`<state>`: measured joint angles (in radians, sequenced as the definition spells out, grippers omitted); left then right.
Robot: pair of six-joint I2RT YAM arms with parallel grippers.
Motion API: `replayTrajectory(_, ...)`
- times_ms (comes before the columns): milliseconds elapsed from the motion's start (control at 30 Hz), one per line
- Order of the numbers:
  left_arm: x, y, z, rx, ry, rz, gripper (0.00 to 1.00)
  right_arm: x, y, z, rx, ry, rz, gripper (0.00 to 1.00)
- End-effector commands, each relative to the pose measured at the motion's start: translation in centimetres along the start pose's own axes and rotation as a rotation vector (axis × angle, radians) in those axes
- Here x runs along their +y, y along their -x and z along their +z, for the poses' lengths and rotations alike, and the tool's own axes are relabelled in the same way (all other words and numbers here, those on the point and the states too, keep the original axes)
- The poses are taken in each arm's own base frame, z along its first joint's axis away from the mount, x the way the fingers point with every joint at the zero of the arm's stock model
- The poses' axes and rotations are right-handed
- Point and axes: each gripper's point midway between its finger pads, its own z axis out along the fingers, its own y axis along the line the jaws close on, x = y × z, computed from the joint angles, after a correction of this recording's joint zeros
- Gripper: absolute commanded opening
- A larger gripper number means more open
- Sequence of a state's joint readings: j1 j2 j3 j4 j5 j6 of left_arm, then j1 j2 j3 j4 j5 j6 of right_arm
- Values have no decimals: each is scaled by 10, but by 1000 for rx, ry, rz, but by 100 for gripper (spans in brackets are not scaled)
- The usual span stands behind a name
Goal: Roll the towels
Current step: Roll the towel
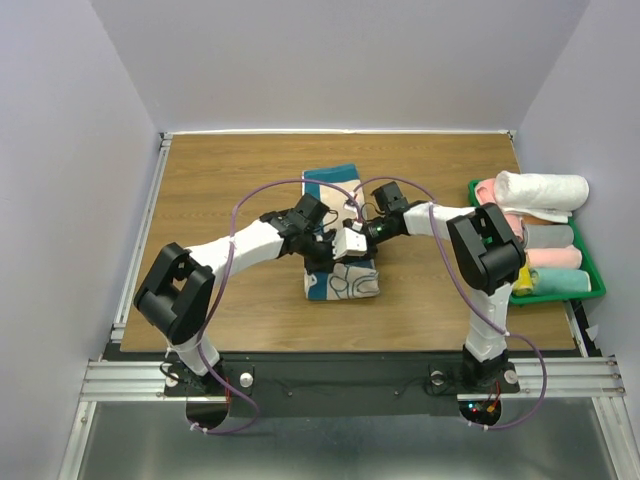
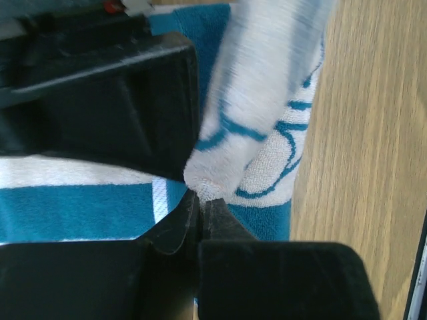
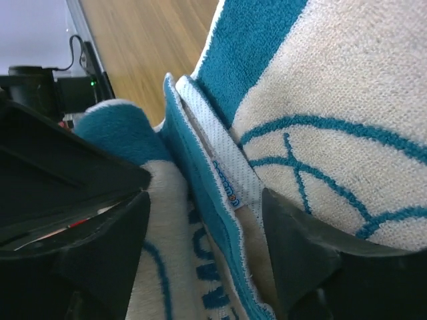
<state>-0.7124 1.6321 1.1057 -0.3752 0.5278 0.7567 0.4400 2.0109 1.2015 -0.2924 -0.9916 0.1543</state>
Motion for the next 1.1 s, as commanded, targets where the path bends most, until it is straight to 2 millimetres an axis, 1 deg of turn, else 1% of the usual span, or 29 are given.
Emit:
replayTrajectory(0, 13, 2, 3, -28, 21, 27, 0, 1, 16, -4, -27, -47, -50, 80)
replayTrajectory(33, 15, 1, 3, -29, 24, 22, 0, 2, 21, -7, -39, -58, -60, 86)
replayTrajectory(67, 17, -1, 4, -29, 28, 22, 0, 3, 27, -10, -54, -69, -68, 88)
replayTrajectory(167, 19, 1, 3, -38, 32, 31, 1, 13, 51, -25, -108, -81, -109, 90)
replayTrajectory(200, 20, 1, 2, -40, 33, 30, 1, 18, 56, -29, -117, -76, -111, 90)
replayTrajectory(300, 20, 8, -1, -55, 29, 42, 1, 25, 66, -43, -146, -66, -111, 86)
replayTrajectory(367, 19, 10, -3, -58, 21, 49, 1, 27, 69, -51, -159, -63, -112, 84)
replayTrajectory(433, 22, 14, -5, -61, 21, 57, 1, 30, 72, -62, -179, -60, -112, 82)
replayTrajectory(467, 23, 13, -3, -56, 13, 53, 2, 30, 73, -70, -191, -60, -107, 81)
replayTrajectory(533, 26, 13, -2, -54, 13, 49, 2, 30, 75, -80, -208, -65, -104, 77)
replayTrajectory(567, 29, 11, -2, -51, 12, 36, 2, 28, 75, -85, -213, -66, -101, 72)
replayTrajectory(600, 31, 12, -1, -54, 4, 31, 2, 28, 77, -97, -228, -69, -92, 69)
replayTrajectory(633, 35, 11, 0, -49, 0, 23, 3, 28, 77, -102, -233, -70, -96, 62)
replayTrajectory(667, 36, 10, 0, -47, -3, 20, 3, 29, 77, -109, -239, -68, -96, 59)
replayTrajectory(700, 38, 10, 0, -49, -7, 15, 4, 33, 73, -118, -245, -55, -92, 58)
replayTrajectory(767, 43, 7, 2, -44, -6, -2, 4, 41, 68, -125, -247, -38, -99, 54)
replayTrajectory(800, 47, 4, 1, -44, -5, -15, 5, 52, 61, -128, -246, -13, -108, 54)
replayTrajectory(900, 54, -1, 6, -33, -8, -28, 7, 65, 48, -127, -233, 42, -94, 53)
replayTrajectory(933, 56, -2, 6, -34, -6, -27, 7, 70, 42, -126, -223, 79, -74, 51)
replayTrajectory(1000, 59, -7, 9, -26, -7, -33, 7, 74, 35, -125, -213, 104, -50, 49)
replayTrajectory(1067, 63, -11, 14, -20, -2, -35, 7, 71, 30, -122, -199, 116, -5, 45)
